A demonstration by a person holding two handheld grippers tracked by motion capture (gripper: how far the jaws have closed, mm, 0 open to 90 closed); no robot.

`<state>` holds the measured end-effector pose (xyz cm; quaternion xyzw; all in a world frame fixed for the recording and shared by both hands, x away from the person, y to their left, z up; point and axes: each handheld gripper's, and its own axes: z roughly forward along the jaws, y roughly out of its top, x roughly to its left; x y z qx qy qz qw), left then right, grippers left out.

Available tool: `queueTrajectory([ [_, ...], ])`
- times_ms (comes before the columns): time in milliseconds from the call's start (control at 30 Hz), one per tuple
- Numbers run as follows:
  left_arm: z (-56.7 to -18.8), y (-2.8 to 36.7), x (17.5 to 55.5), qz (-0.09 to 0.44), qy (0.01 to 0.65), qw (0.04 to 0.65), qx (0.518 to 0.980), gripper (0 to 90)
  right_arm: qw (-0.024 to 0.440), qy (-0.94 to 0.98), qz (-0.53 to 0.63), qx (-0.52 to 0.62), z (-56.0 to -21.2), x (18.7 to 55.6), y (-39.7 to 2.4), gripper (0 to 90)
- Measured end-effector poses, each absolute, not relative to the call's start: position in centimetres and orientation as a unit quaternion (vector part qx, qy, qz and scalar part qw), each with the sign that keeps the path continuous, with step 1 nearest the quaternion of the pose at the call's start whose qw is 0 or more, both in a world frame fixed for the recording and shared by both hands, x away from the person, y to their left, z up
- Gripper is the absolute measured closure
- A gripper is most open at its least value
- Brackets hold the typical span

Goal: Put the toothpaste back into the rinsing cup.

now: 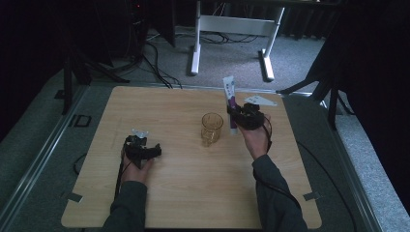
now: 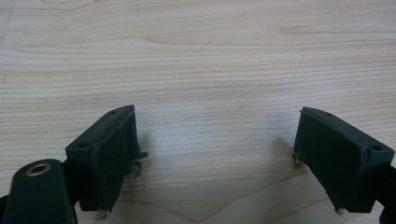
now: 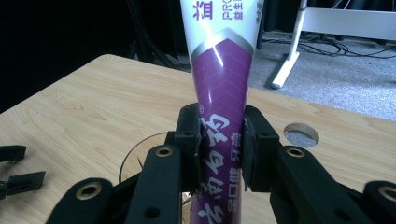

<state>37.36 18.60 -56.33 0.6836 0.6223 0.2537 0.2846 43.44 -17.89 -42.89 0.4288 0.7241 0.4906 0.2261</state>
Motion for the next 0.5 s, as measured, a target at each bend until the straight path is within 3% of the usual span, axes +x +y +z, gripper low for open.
queueTrajectory([
  [500, -56.32, 18.6, 37.36, 0.253, 0.622, 0.285, 0.684, 13.9, 0.228, 0.729, 0.487, 0.423, -42.54, 43.93, -17.48, 71.6],
])
